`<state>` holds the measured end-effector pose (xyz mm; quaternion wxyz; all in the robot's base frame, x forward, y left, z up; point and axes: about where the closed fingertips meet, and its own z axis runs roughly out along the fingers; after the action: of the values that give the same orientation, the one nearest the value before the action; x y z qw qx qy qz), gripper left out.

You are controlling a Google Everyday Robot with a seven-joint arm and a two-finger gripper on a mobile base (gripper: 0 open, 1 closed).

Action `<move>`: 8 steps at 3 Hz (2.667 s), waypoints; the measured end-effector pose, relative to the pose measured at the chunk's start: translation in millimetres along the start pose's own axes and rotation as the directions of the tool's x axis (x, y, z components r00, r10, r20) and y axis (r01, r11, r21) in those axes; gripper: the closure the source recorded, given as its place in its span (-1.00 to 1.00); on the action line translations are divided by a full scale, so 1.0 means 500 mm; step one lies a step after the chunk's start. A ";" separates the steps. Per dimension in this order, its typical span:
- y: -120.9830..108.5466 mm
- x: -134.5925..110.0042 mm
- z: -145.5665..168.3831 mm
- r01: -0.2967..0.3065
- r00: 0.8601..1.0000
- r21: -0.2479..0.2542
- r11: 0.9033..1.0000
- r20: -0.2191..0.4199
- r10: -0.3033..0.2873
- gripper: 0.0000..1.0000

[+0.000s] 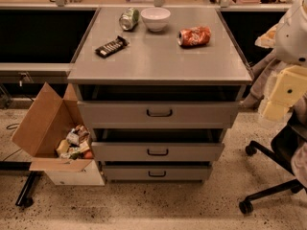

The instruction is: Open middle drawer

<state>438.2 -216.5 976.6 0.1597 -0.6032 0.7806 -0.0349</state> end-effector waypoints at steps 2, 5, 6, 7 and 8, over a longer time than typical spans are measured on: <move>0.006 -0.004 0.029 0.043 0.999 -0.007 0.999 0.021 -0.042 -1.00; 0.067 0.020 0.276 0.136 0.990 -0.141 0.981 0.059 -0.128 -1.00; 0.085 0.018 0.350 0.133 0.991 -0.166 0.977 0.027 -0.130 -1.00; 0.123 0.028 0.480 0.136 0.990 -0.191 0.972 -0.008 -0.140 -1.00; 0.164 0.043 0.649 0.108 0.994 -0.190 0.976 -0.004 -0.111 -1.00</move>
Offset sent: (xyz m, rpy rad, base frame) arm 0.0051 0.0095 -0.0400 0.0208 0.0105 0.1147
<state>451.6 -169.9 644.9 0.0938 -0.6575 0.7471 0.0265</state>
